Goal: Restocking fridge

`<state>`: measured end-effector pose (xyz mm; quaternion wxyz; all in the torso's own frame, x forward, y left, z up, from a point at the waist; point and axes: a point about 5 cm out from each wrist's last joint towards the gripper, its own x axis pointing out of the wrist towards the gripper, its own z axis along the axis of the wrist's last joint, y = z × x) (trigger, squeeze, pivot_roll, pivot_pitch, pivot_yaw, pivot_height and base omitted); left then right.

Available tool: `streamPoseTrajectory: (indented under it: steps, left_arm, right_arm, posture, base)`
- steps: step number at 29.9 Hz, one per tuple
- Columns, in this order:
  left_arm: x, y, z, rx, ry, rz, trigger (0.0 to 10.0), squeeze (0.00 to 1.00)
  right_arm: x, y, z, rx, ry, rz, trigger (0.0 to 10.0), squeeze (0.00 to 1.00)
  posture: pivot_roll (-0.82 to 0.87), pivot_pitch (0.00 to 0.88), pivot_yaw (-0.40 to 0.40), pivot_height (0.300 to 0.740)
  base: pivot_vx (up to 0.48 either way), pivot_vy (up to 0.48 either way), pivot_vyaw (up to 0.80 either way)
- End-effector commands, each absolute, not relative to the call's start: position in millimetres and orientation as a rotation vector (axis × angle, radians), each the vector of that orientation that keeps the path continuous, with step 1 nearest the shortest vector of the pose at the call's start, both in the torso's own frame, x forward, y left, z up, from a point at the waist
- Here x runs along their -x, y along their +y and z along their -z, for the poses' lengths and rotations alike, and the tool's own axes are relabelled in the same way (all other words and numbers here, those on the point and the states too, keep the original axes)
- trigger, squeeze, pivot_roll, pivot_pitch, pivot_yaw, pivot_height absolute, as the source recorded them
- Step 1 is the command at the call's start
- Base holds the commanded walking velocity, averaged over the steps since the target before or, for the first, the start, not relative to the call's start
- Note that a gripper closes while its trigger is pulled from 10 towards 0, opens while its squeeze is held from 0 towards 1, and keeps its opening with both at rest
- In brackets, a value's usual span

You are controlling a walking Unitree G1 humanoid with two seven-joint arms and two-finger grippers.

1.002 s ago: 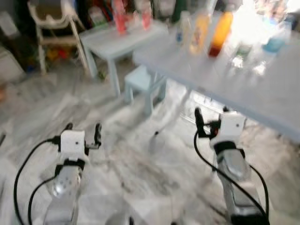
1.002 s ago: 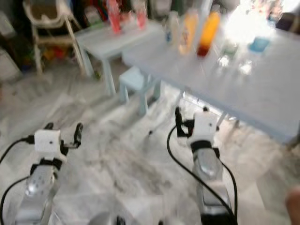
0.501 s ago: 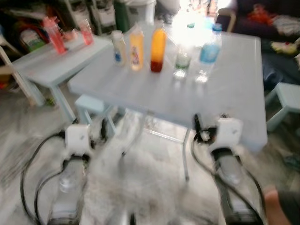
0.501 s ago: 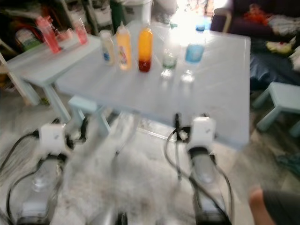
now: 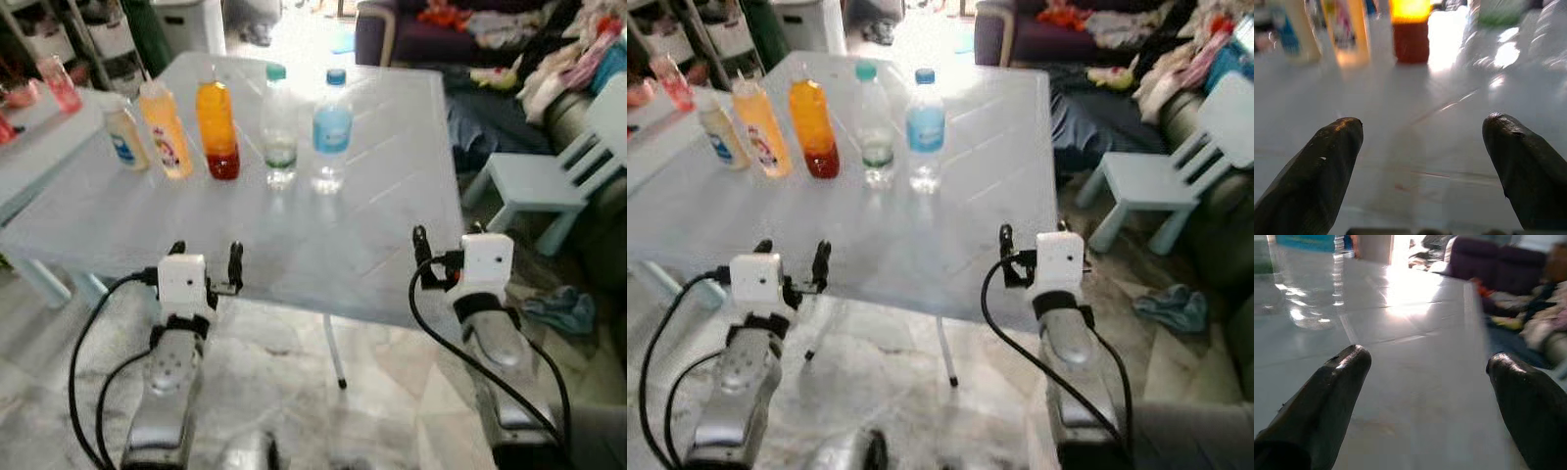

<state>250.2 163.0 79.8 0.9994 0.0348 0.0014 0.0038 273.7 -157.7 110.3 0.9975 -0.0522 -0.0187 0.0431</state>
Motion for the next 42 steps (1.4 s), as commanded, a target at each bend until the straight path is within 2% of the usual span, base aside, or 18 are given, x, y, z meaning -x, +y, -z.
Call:
streamPoseTrajectory:
  steps: [1, 7, 18, 22, 30, 42]
  left_arm:
    - [-253.3, 159.3, -83.3, -0.062, -0.011, -0.024, 10.0, 0.00]
    - [-253.9, 158.3, -82.5, -0.033, -0.005, -0.029, 10.0, 0.00]
    - [-256.4, 155.0, -80.0, -0.084, 0.002, 0.044, 10.0, 0.00]
    - [-257.4, 149.2, -78.9, -0.097, 0.007, 0.069, 10.0, 0.00]
    - [-258.4, 149.6, -80.7, -0.088, 0.001, 0.065, 10.0, 0.00]
    - [-255.2, 146.3, -80.9, -0.071, -0.013, 0.066, 10.0, 0.00]
  right_arm:
    - [-276.4, -156.2, -110.7, 0.112, -0.035, -0.113, 10.0, 0.00]
    - [-281.3, -150.9, -113.7, 0.111, -0.050, -0.136, 10.0, 0.00]
    - [-277.6, -155.3, -104.0, 0.106, -0.030, -0.082, 10.0, 0.00]
    - [-279.8, -149.0, -108.0, 0.117, -0.052, -0.125, 10.0, 0.00]
    - [-284.9, -149.0, -108.7, 0.108, -0.056, -0.093, 10.0, 0.00]
    - [-287.8, -148.9, -108.3, 0.107, -0.055, -0.076, 10.0, 0.00]
  posture:
    - [0.11, 0.101, -0.046, 0.740]
    - [0.10, 0.093, -0.033, 0.740]
    - [0.08, 0.089, 0.016, 0.740]
    - [0.09, 0.094, 0.014, 0.740]
    - [0.10, 0.097, 0.009, 0.740]
    - [0.09, 0.093, 0.004, 0.740]
  base:
    - [0.000, 0.000, 0.00]
    - [0.000, 0.080, 0.00]
    - [0.000, 0.473, 0.00]
    - [0.000, 0.475, 0.00]
    - [0.000, 0.466, 0.00]
    - [0.000, 0.000, 0.00]
